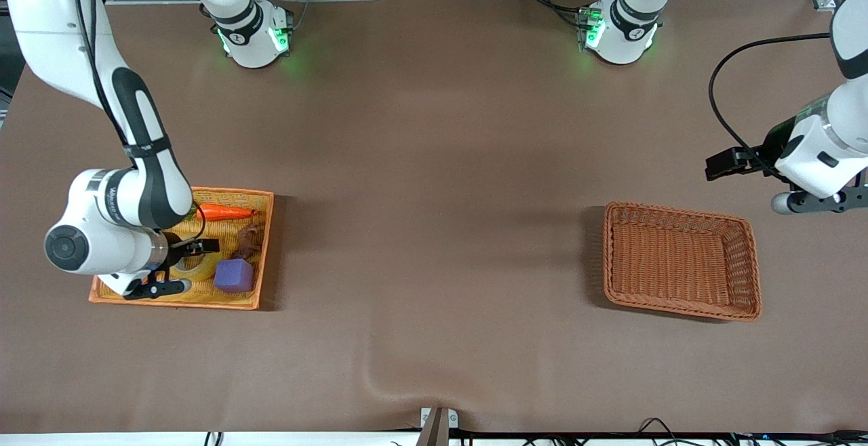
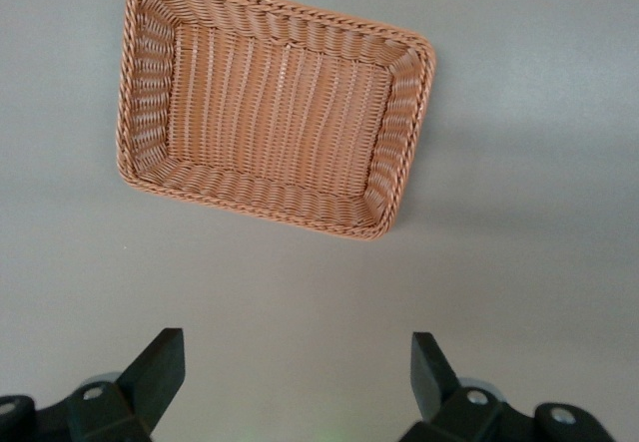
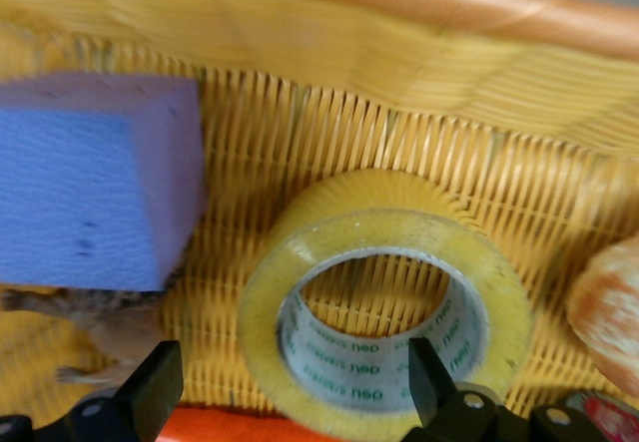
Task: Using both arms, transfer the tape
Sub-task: 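Grasp the tape roll with the right gripper while the left gripper nears the basket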
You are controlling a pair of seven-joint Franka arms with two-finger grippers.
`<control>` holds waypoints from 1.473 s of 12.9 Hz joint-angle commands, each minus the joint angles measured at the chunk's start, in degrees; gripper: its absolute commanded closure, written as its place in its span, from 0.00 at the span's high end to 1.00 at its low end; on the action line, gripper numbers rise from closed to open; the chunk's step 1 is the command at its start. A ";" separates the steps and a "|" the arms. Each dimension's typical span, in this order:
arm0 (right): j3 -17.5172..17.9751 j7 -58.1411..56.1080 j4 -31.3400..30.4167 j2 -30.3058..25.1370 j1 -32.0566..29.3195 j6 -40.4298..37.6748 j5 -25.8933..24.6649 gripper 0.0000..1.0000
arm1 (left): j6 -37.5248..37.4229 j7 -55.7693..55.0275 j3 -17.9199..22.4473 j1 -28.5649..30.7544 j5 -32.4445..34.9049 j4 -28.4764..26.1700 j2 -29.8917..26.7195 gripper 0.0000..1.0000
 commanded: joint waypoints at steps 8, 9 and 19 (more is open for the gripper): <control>1.26 -4.78 1.91 0.65 -1.15 -2.19 0.04 0.00 | 3.55 -10.05 0.04 -6.18 -0.25 0.53 3.65 1.00; 1.35 -4.95 1.91 -0.57 -0.98 -2.81 0.04 0.00 | 3.99 -11.28 0.04 -6.63 -0.25 0.61 4.27 1.00; 3.63 -5.83 16.94 -7.62 18.76 -19.37 2.04 0.00 | 6.80 -13.23 0.12 -8.48 -0.25 0.70 6.38 1.00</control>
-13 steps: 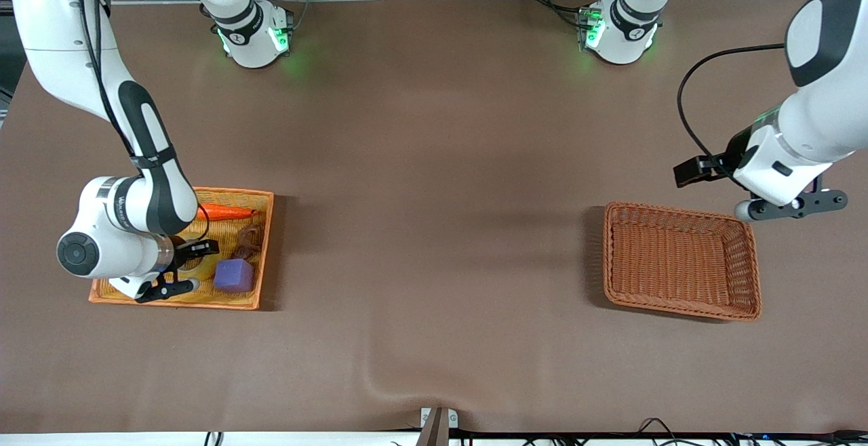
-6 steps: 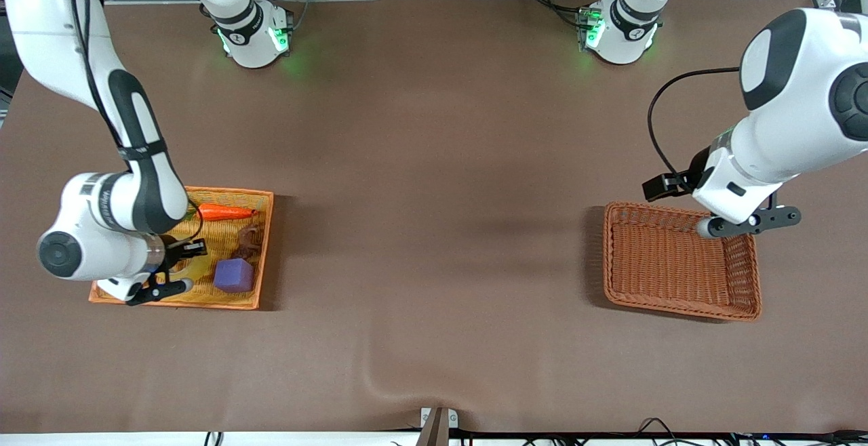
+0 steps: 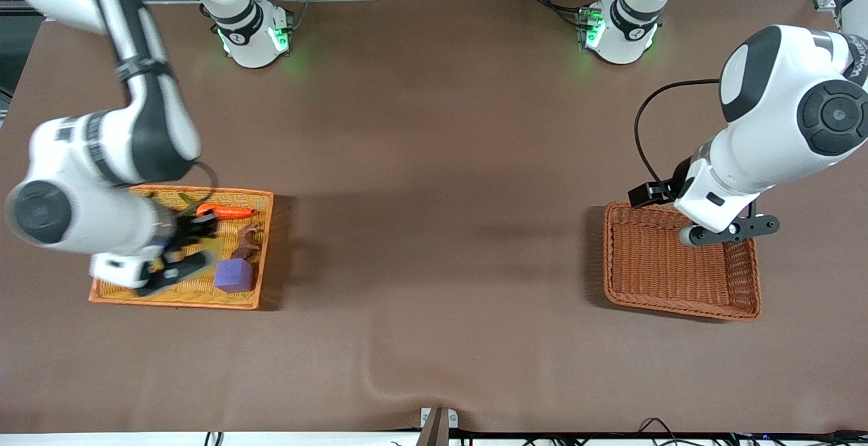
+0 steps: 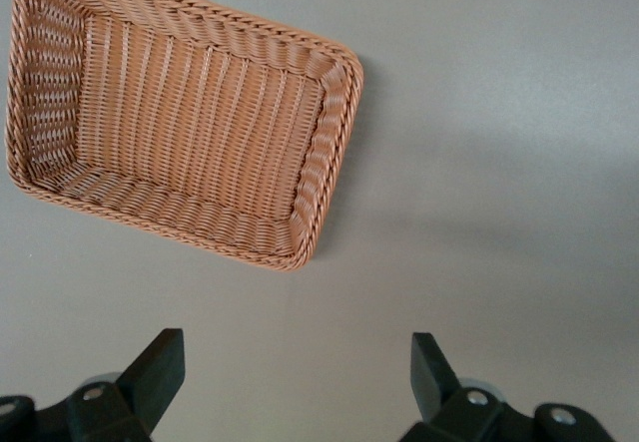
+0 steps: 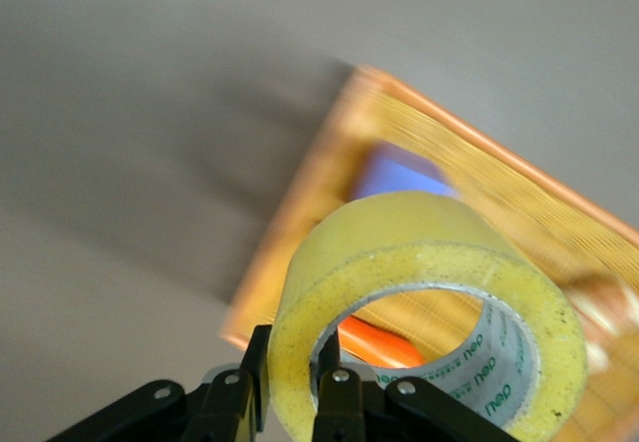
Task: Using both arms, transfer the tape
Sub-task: 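Carry the tape roll with the right gripper toward the table middle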
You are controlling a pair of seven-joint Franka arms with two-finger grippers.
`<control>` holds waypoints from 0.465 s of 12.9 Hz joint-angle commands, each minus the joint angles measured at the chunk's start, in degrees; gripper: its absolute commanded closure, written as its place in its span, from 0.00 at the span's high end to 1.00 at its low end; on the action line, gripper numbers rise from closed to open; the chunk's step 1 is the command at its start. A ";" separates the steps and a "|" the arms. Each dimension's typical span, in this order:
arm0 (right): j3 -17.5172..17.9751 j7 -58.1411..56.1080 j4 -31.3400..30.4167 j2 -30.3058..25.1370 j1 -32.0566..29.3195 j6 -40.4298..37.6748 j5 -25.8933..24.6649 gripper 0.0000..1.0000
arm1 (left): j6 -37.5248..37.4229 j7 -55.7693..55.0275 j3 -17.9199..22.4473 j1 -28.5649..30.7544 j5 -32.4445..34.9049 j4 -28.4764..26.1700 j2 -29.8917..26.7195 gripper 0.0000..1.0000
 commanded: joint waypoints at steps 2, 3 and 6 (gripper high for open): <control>0.46 0.70 1.06 5.57 12.24 12.04 3.80 0.00 | 0.26 -0.91 0.28 -0.25 -0.25 0.52 0.04 1.00; 0.54 2.35 1.06 7.42 14.53 18.44 5.45 0.01 | 0.26 -0.91 0.28 -0.25 -0.25 0.52 0.04 1.00; 0.46 11.99 0.36 12.60 23.05 34.45 11.96 0.07 | 0.26 -0.91 0.28 -0.25 -0.25 0.52 0.04 1.00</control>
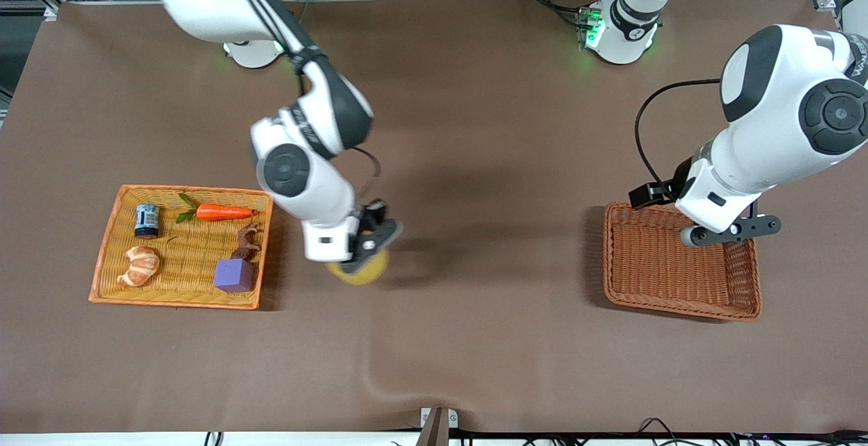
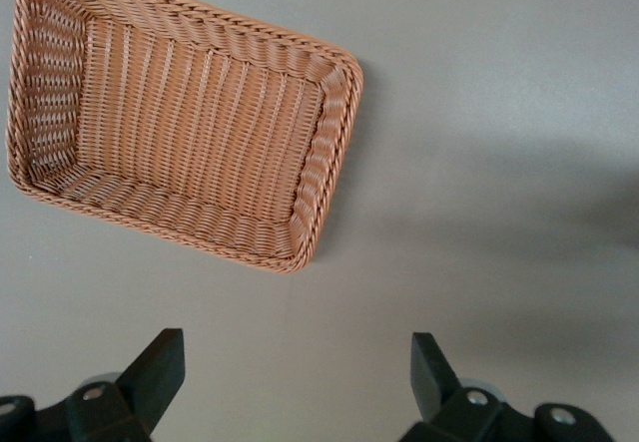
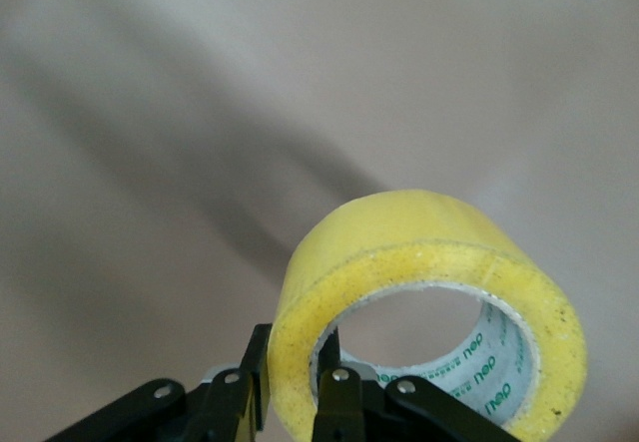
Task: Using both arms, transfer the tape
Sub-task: 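Carry the tape roll with the right gripper toward the table middle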
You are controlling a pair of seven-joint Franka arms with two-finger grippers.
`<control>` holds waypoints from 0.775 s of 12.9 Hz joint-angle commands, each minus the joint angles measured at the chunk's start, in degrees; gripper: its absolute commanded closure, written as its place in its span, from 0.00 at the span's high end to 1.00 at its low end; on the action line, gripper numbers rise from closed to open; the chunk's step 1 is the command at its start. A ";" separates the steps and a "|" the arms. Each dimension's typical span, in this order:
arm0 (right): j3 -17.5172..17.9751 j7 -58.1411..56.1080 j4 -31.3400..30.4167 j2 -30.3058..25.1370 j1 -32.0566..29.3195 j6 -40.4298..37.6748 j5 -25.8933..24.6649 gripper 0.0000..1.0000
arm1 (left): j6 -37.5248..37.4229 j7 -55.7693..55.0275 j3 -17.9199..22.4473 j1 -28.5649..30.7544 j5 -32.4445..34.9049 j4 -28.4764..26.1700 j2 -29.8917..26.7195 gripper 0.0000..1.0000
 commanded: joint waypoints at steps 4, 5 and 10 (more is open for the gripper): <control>-0.65 26.30 1.05 5.63 12.60 13.15 2.50 0.34 | 0.16 -0.90 0.19 -0.16 -0.25 0.44 0.02 1.00; -0.65 28.25 0.97 5.46 12.87 13.15 2.41 0.99 | 0.16 -0.90 0.19 -0.16 -0.25 0.44 0.10 1.00; -0.91 28.45 0.79 1.69 6.48 8.00 2.50 1.00 | 0.25 -0.90 0.19 -0.16 -0.25 0.44 0.19 1.00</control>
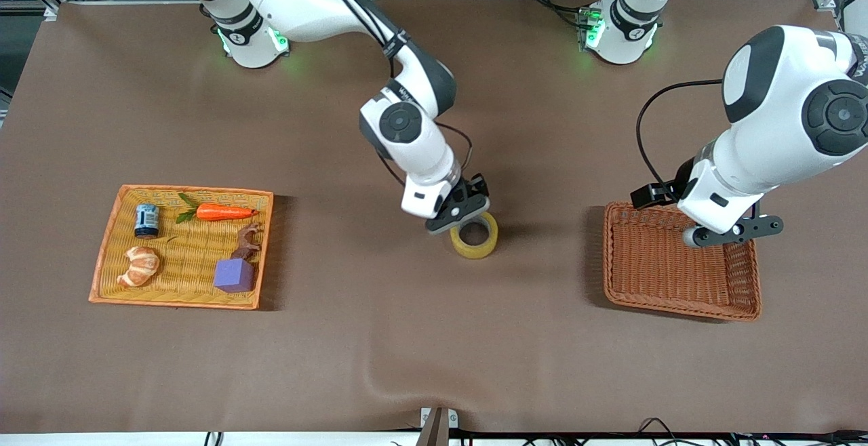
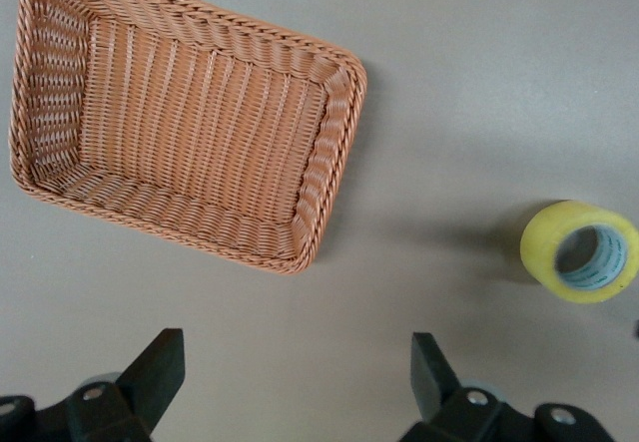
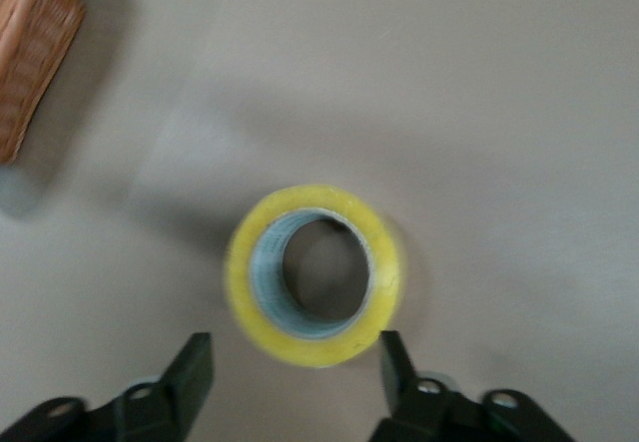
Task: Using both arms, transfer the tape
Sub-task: 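Set the tape roll down with the right gripper while the left gripper reaches it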
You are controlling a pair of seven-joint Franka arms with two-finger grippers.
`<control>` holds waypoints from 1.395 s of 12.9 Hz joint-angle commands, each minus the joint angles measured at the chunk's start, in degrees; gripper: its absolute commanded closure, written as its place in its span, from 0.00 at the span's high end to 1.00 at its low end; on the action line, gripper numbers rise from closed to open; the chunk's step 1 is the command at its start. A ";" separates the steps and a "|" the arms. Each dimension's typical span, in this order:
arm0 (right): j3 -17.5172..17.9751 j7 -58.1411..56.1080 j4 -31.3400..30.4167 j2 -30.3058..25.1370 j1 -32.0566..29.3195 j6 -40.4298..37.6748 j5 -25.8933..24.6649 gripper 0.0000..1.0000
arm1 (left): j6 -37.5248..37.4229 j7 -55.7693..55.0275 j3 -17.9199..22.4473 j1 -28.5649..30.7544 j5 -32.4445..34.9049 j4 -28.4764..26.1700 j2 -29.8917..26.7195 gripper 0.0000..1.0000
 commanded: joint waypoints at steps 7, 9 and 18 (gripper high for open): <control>0.36 -20.84 -19.03 -18.98 -27.58 -14.27 0.11 1.00 | 16.29 -13.59 0.15 -13.15 -0.34 2.01 10.85 1.00; 0.36 -26.55 -23.88 -24.34 -33.55 -15.66 -2.44 1.00 | 23.68 -17.94 -0.03 -17.11 -0.42 2.28 15.52 1.00; 0.45 -25.71 -23.64 -45.27 -44.38 -39.12 -10.27 1.00 | 31.00 -18.47 -0.11 -21.96 -0.69 2.19 28.44 1.00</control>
